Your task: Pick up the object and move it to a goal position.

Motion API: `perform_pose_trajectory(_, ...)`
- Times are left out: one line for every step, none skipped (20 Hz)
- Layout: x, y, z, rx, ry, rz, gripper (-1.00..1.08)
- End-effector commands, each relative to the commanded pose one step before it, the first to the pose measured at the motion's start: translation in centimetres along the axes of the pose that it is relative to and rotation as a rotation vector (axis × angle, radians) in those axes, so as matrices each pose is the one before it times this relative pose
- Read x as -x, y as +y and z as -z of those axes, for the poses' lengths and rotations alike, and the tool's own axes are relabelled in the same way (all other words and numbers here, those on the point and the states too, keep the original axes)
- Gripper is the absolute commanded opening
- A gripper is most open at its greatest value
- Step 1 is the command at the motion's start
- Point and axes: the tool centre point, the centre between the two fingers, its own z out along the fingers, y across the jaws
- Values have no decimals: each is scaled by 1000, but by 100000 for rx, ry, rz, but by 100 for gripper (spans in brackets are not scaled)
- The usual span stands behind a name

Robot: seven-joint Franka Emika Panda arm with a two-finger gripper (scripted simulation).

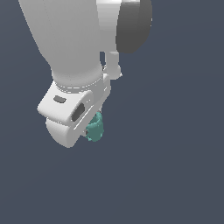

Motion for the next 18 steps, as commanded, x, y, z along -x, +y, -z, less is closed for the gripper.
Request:
perform_pose_trajectory(-333,433,675,-6,-56,-10,-100)
perform_pose_trajectory(-102,143,214,0,0,0,-100)
perform_pose_trajectory(-92,130,193,0,0,0,-100)
perform_pose_trajectory(-83,118,173,0,0,0,-100)
perform_pose_trajectory(-74,107,155,0,0,0,-100)
perform_pose_trajectory(-66,97,138,0,0,0,-100)
perform_pose_trajectory(-59,87,122,0,0,0,-100)
perform_pose_trajectory(-52,77,108,0,0,0,-100)
perform_pose_trajectory(-45,69,94,0,0,0,-100)
perform_pose_trajectory(-39,60,82,0,0,0,-100)
perform_pose_trajectory(-72,39,67,4,-22,44,-100)
perform_pose_trajectory(-28,45,59,0,0,0,-100)
perform_pose_trajectory(-23,37,49,0,0,0,-100)
perform_pose_trajectory(-19,30,39,0,0,0,-100)
perform_pose_trajectory(-14,23,30,0,0,0,-100)
perform_pose_trajectory(-10,16,21,0,0,0,-100)
perform_pose_trajectory(-6,10,13,0,0,0,-100)
perform_pose_trajectory(-2,3,4,0,0,0,-100)
